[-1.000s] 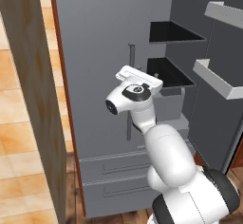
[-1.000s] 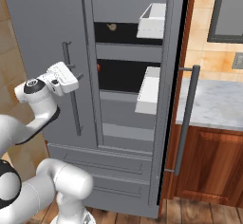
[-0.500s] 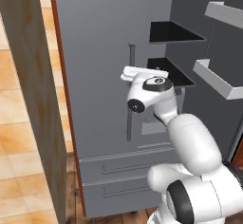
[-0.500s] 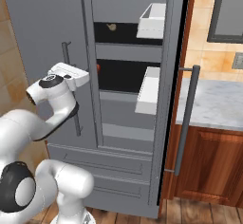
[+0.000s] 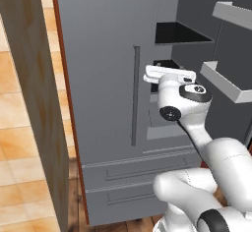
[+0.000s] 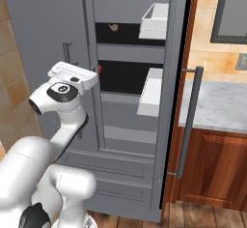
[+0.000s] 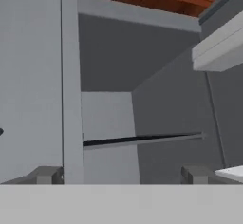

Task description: Place the garlic in the correct fridge rack based on whether it is a fruit or vegetable. Finally, close the fridge door.

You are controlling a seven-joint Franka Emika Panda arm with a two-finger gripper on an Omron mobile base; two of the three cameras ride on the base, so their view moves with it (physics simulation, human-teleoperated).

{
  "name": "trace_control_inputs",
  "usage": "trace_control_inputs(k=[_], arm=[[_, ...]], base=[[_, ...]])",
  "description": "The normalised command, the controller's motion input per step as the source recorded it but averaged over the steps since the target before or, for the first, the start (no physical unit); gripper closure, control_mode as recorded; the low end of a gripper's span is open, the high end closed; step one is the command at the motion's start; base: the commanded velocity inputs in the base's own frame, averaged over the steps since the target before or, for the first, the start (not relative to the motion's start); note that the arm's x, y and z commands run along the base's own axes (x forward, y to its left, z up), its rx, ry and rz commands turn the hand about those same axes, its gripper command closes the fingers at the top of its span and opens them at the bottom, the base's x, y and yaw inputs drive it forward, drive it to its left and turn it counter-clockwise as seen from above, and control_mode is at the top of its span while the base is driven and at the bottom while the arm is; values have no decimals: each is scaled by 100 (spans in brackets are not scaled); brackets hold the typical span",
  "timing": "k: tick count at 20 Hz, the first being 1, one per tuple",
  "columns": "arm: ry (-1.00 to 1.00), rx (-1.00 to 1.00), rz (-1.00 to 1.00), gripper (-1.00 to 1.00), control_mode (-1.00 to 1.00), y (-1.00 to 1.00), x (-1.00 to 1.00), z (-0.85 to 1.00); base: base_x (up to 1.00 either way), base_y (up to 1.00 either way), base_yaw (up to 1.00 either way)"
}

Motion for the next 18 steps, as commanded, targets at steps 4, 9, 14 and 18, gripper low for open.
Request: trace_control_inputs(k=[4, 9, 14, 18], arm=[[2, 9, 0, -100, -100, 0, -100, 48], [12, 13, 1, -100, -100, -3, -100, 42], [30, 18, 2, -100, -100, -14, -100, 16], [35, 16, 0, -100, -100, -10, -100, 10]], base=[[0, 0, 0], [0, 0, 0], [0, 0, 0], [0, 0, 0]])
